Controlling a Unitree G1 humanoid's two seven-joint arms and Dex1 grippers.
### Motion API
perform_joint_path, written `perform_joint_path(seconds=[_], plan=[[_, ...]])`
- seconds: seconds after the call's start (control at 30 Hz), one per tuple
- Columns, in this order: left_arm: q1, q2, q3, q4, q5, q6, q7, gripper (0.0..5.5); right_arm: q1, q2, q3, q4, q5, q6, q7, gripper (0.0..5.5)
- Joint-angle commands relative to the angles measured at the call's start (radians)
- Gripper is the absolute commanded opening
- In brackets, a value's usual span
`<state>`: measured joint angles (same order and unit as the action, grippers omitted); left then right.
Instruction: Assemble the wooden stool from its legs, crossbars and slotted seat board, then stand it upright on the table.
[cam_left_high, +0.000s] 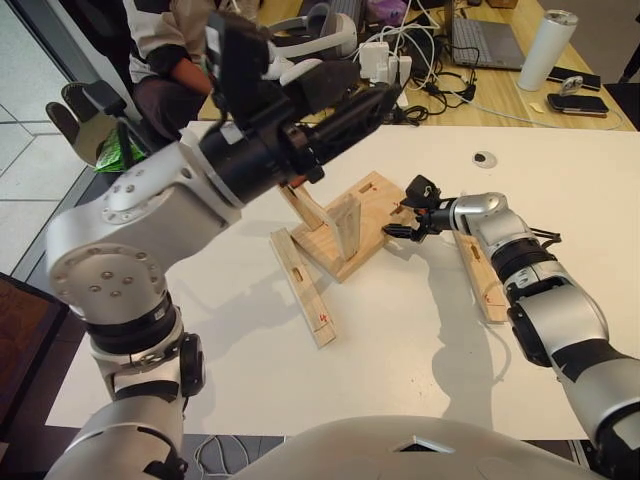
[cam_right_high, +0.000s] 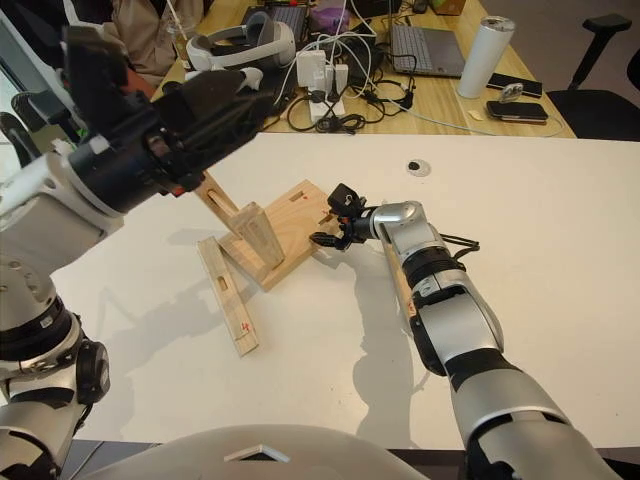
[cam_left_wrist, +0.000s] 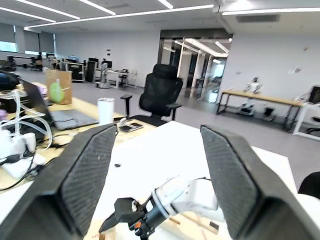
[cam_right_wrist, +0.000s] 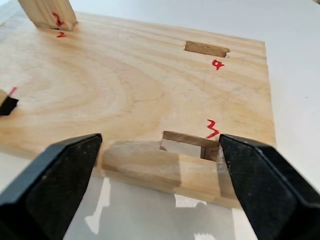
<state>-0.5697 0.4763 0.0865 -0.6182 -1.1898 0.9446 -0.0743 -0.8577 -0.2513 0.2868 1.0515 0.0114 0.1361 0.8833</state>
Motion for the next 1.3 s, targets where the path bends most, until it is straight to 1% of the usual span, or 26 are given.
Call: perform_joint_path(seconds=[0.03,0.1,0.17,0.23,0.33,0.47,0.6,0.7,0.77,0.8,0.9,0.97,1.0,1.03,1.1,1.13,1.2,1.23,1.3], plan=[[-0.017,0.011,-0.197,-0.022,0.17,0.012,-0.03,3.12,-0.018,0.011,-0.019,0.036,-0.027,0.022,-0.011,4.4],[-0.016,0.079,-0.359,-0.038,0.314,0.01,-0.118,3.12,-0.024,0.017,-0.032,0.043,-0.029,0.025,-0.019,4.4],[-0.022,0.088,-0.475,0.008,0.434,-0.017,-0.176,3.12,-0.027,0.023,-0.045,0.043,-0.029,0.029,-0.022,4.4],[-0.035,0.077,-0.53,0.065,0.532,-0.051,-0.2,3.12,-0.028,0.029,-0.051,0.043,-0.034,0.031,-0.023,4.4],[-0.056,0.05,-0.537,0.123,0.614,-0.089,-0.228,3.12,-0.02,0.03,-0.057,0.035,-0.039,0.036,-0.018,4.4],[-0.075,-0.005,-0.438,0.161,0.64,-0.115,-0.221,3.12,-0.009,0.023,-0.065,0.026,-0.044,0.039,-0.009,4.4],[-0.091,-0.052,-0.298,0.178,0.631,-0.127,-0.196,3.12,-0.002,0.016,-0.08,0.006,-0.042,0.05,0.007,4.4],[-0.081,0.01,-0.224,0.184,0.671,-0.116,-0.21,3.12,-0.005,0.004,-0.114,-0.061,0.006,0.115,0.089,4.4],[-0.071,0.042,-0.144,0.2,0.681,-0.119,-0.208,3.12,0.022,-0.016,-0.102,-0.163,0.031,0.192,0.192,4.4],[-0.079,0.03,-0.078,0.21,0.664,-0.126,-0.191,3.12,0.056,-0.03,-0.081,-0.242,0.039,0.235,0.245,4.4],[-0.135,-0.048,0.151,0.287,0.61,-0.155,-0.059,3.12,0.178,-0.083,0.007,-0.472,0.039,0.322,0.367,4.4],[-0.154,-0.093,0.268,0.336,0.594,-0.177,0.038,3.12,0.218,-0.1,0.027,-0.535,0.023,0.301,0.359,4.4],[-0.145,-0.114,0.304,0.342,0.601,-0.192,0.082,3.12,0.208,-0.085,0.006,-0.503,0.013,0.25,0.297,4.4],[-0.12,-0.134,0.317,0.333,0.622,-0.211,0.116,3.12,0.178,-0.059,-0.033,-0.443,0.018,0.201,0.221,4.4],[0.0,-0.199,0.264,0.273,0.723,-0.244,0.213,3.12,0.121,-0.013,-0.103,-0.337,0.047,0.124,0.119,4.4],[0.08,-0.264,0.219,0.225,0.73,-0.234,0.247,3.12,0.101,0.004,-0.126,-0.309,0.067,0.114,0.108,4.4],[0.207,-0.374,0.121,0.149,0.746,-0.223,0.293,3.12,0.077,0.022,-0.158,-0.259,0.087,0.107,0.091,4.4],[0.241,-0.427,0.085,0.131,0.745,-0.219,0.315,3.12,0.064,0.031,-0.165,-0.207,0.077,0.102,0.047,4.4],[0.249,-0.501,0.042,0.121,0.758,-0.22,0.355,3.12,0.04,0.058,-0.161,-0.063,0.033,0.124,-0.072,4.4]])
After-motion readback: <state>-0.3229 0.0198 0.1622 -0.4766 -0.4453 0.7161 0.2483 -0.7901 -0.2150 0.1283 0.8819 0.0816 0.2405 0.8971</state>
